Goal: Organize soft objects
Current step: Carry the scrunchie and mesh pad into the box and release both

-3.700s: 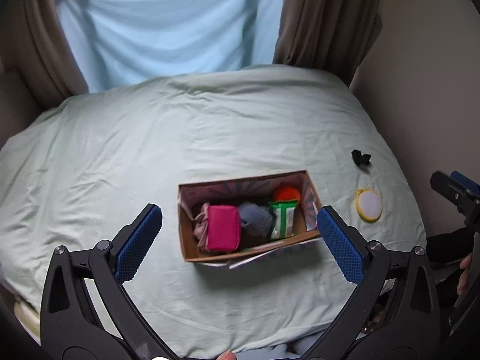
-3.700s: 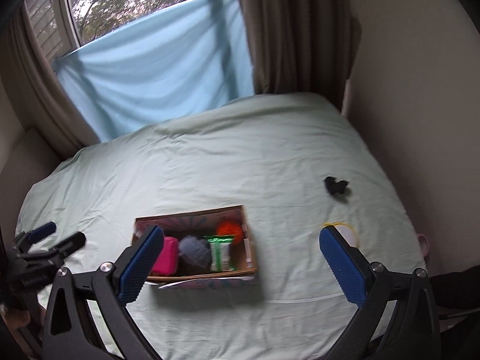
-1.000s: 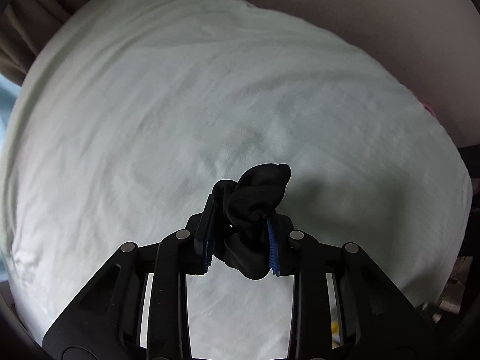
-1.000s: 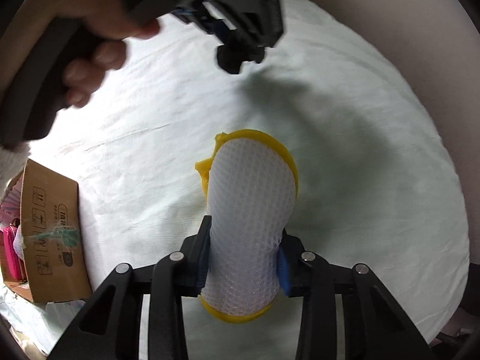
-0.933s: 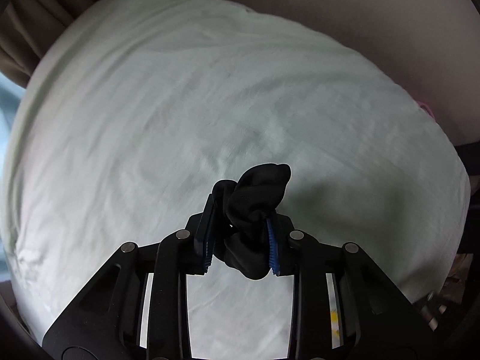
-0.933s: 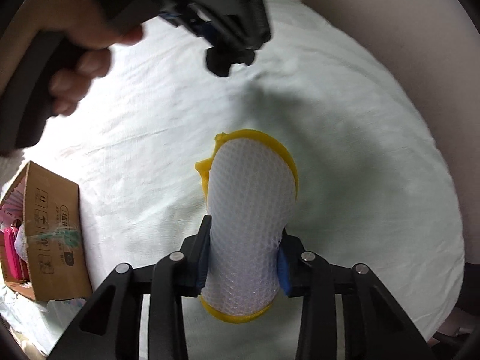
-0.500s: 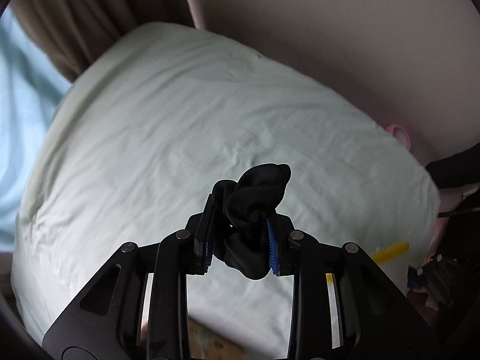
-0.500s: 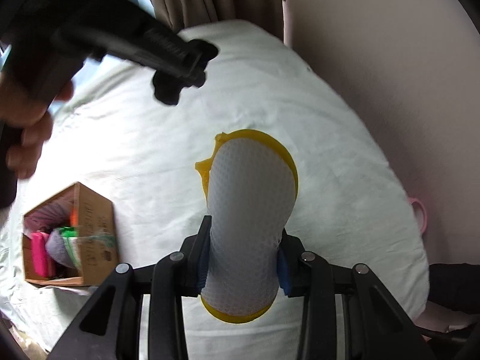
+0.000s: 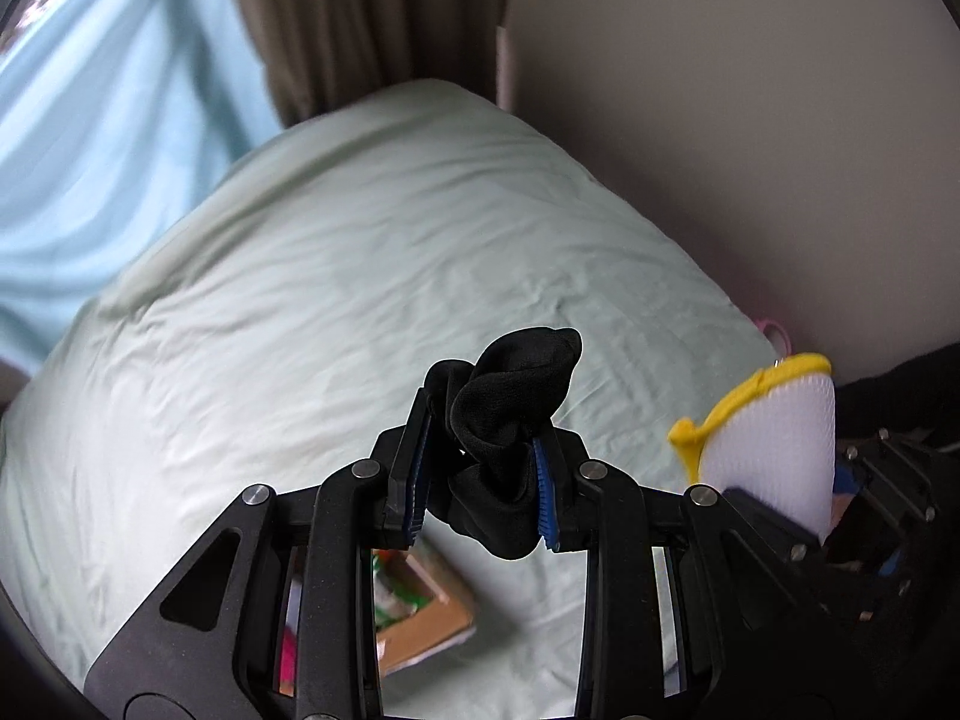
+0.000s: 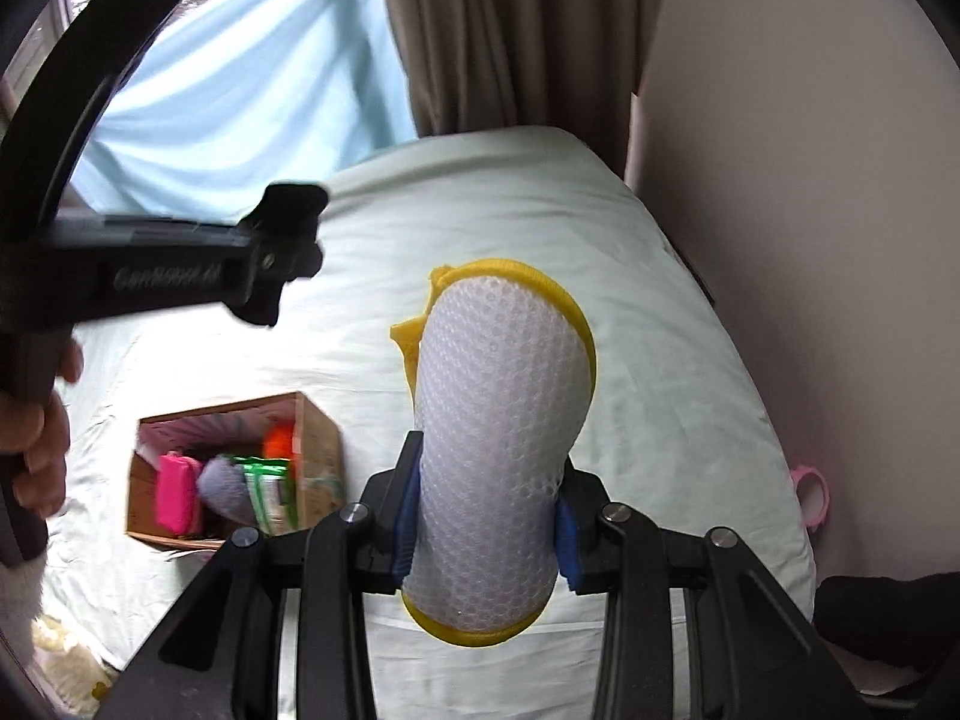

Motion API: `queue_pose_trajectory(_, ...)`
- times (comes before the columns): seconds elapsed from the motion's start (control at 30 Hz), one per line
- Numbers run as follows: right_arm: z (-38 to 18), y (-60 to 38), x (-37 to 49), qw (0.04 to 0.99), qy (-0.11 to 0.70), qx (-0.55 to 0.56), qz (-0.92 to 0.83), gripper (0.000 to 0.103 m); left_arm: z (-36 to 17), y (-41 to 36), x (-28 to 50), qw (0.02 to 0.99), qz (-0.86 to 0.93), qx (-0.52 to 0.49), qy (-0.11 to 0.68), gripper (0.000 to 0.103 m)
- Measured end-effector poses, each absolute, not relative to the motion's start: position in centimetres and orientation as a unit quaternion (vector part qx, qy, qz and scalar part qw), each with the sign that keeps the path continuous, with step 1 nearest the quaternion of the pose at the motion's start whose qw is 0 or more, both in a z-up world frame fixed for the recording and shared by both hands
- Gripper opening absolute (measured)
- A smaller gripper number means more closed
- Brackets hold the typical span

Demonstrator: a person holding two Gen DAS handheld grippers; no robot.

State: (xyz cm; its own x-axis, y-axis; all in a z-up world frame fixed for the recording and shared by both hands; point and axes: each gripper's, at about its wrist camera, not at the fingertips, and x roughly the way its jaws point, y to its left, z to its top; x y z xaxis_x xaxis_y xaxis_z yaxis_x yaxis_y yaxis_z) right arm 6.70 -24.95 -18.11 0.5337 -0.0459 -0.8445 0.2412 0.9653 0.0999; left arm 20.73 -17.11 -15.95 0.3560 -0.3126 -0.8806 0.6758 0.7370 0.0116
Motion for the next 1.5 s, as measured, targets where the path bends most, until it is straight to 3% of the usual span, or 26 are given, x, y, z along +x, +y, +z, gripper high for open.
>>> queue_pose_trajectory(0.4,-16.5,-15.5,10.0,0.867,0.491,0.084,0.010,0.034,-14.3,-1.6,19.4,0.835,-0.223,0.114,0.491,0.025)
queue_pose_trajectory(0.77,-22.0,-6.5,15.0,0.830,0.535,0.145,0.059,0.034,-20.2,11.5,19.7,0.828,-0.151,0.057,0.537,0.025)
queue_pose_trajectory(1.0,-26.3,-4.4,18.1,0.796,0.576,0.170,0.080,0.034,-25.3,14.7,20.4,0.811,-0.127,0.035,0.570,0.025)
queue_pose_trajectory(1.4,-34.3,-5.8,22.3,0.739,0.636,0.204,0.083,0.040,-32.7,11.7,21.9,0.782,-0.122,0.037,0.610,0.025)
queue_pose_trajectory(1.47,-35.4,-5.9,22.8,0.731,0.645,0.207,0.084,0.050,-33.4,11.4,22.1,0.781,-0.121,0.040,0.612,0.026)
queue_pose_trajectory(1.5,-35.8,-6.0,23.0,0.728,0.647,0.210,0.084,0.054,-33.6,11.2,22.1,0.782,-0.117,0.042,0.611,0.036)
